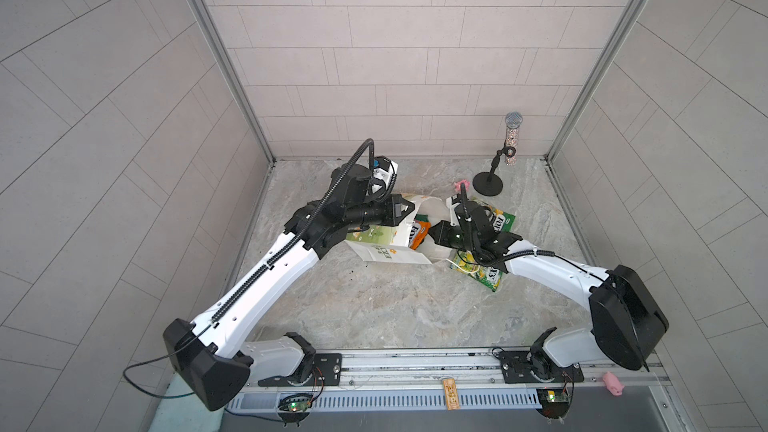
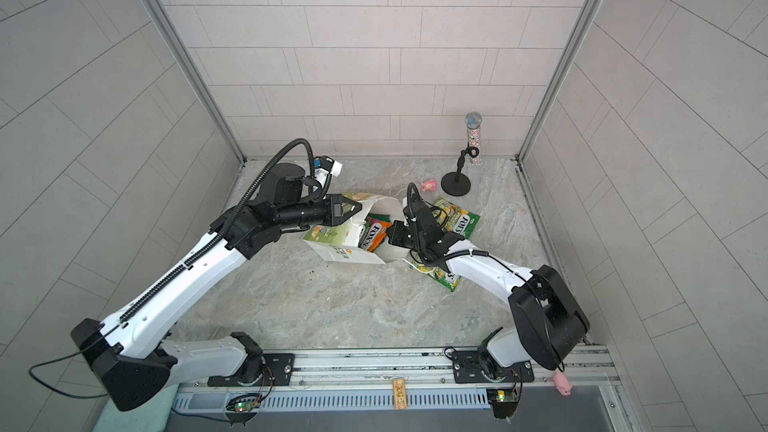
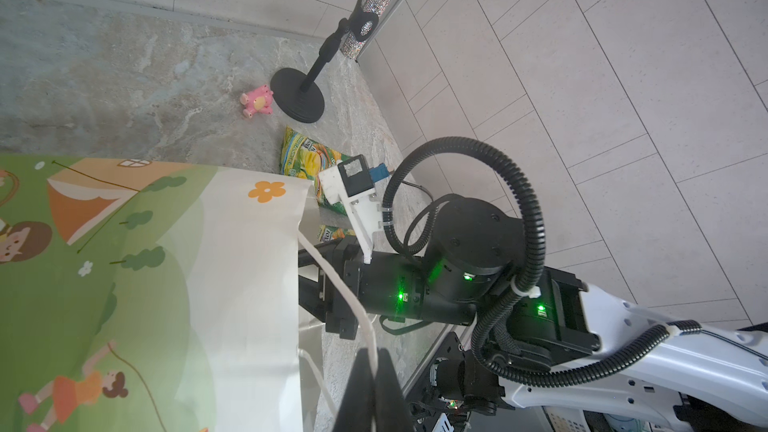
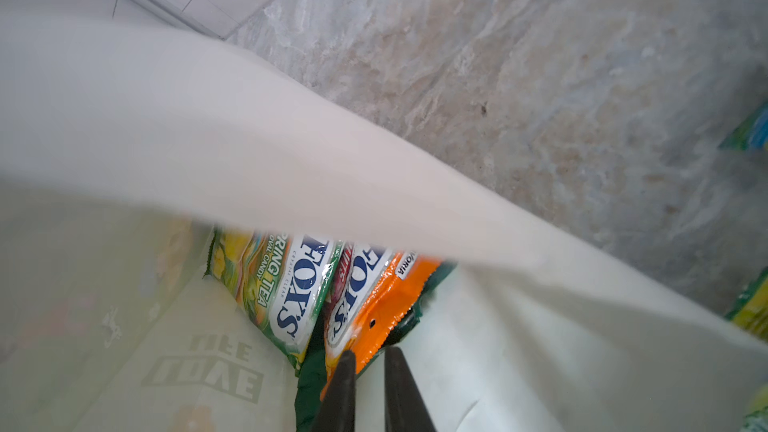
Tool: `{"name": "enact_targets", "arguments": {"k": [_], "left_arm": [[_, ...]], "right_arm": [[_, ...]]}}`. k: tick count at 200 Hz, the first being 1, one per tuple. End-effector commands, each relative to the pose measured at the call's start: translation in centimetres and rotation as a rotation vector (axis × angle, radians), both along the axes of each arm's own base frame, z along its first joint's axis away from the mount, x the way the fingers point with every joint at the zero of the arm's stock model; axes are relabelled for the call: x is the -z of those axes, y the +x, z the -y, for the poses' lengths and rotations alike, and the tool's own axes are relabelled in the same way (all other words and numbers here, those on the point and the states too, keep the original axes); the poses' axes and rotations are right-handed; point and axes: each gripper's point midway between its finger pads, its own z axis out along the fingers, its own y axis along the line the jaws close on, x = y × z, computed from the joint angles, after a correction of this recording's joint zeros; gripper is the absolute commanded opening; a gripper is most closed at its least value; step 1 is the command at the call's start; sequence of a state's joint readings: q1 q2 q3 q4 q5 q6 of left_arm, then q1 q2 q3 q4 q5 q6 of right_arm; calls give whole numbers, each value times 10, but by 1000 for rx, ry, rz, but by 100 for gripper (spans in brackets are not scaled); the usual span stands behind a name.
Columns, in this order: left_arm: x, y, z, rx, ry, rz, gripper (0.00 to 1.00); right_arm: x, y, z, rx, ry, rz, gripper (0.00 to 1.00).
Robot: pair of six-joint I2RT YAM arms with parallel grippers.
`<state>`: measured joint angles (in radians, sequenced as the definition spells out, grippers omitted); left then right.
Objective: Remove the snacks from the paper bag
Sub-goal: 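Raise the right gripper up out of the bag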
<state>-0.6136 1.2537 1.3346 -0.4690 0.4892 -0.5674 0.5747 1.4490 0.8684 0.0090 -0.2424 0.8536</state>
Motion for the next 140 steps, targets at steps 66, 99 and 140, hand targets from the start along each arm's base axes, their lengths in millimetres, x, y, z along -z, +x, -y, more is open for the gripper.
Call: {"name": "enact_targets", "arguments": {"k": [66,99,140], "left_arm": [[0,0,4,19,2,9,0],[0,1,6,23,2,7,0],[-1,3,3,2,7,12,0]], "right_arm": [[19,14,-6,21,-35,-36,33],[25,19,-9,47,-26,-49,38],[23,16,-15,9,-11,-52,40]]}}
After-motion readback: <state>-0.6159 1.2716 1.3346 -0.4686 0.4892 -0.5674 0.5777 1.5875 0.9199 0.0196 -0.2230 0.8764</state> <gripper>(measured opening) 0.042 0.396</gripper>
